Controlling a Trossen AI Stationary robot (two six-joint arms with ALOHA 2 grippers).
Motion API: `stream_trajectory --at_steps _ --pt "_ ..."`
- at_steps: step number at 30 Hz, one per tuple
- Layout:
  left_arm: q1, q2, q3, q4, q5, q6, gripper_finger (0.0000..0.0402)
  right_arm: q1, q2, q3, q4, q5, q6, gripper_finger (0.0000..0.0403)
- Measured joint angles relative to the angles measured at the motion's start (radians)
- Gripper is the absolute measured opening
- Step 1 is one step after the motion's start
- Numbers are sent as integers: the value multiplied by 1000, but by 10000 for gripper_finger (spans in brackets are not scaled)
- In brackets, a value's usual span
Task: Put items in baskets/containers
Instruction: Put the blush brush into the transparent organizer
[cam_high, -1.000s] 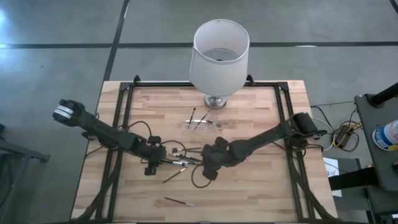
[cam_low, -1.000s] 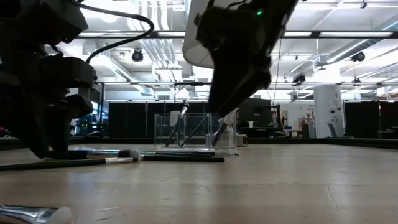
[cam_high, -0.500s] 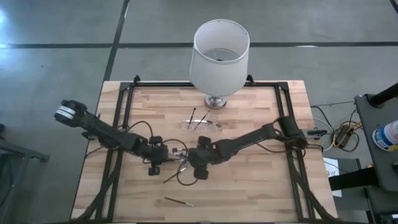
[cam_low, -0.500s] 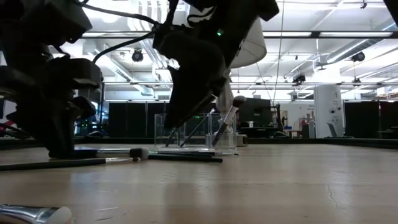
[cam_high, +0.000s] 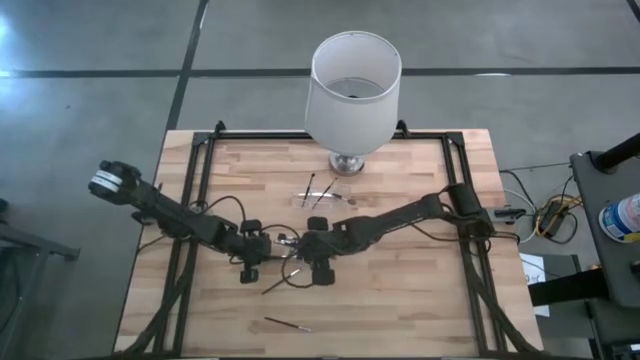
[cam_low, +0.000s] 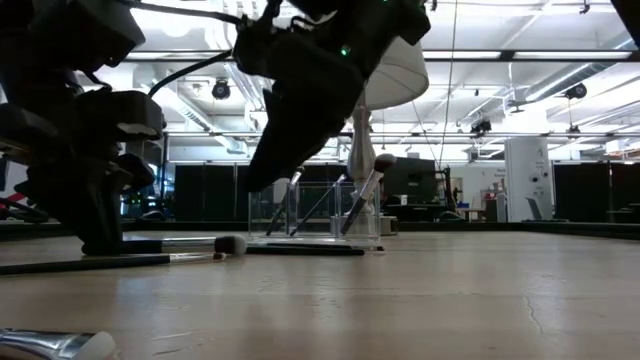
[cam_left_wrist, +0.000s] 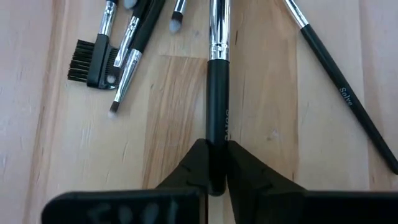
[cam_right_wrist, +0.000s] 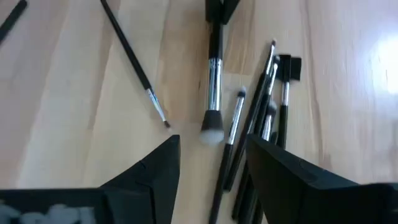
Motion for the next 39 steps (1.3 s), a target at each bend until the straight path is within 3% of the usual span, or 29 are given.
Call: stream_trajectory --at_steps 13,39 --pt "-3 -71 -1 24 -56 -15 27 -14 13 -2 12 2 -93 180" --pt "-1 -74 -2 97 -74 -26 27 -24 51 -5 62 -25 -111 178"
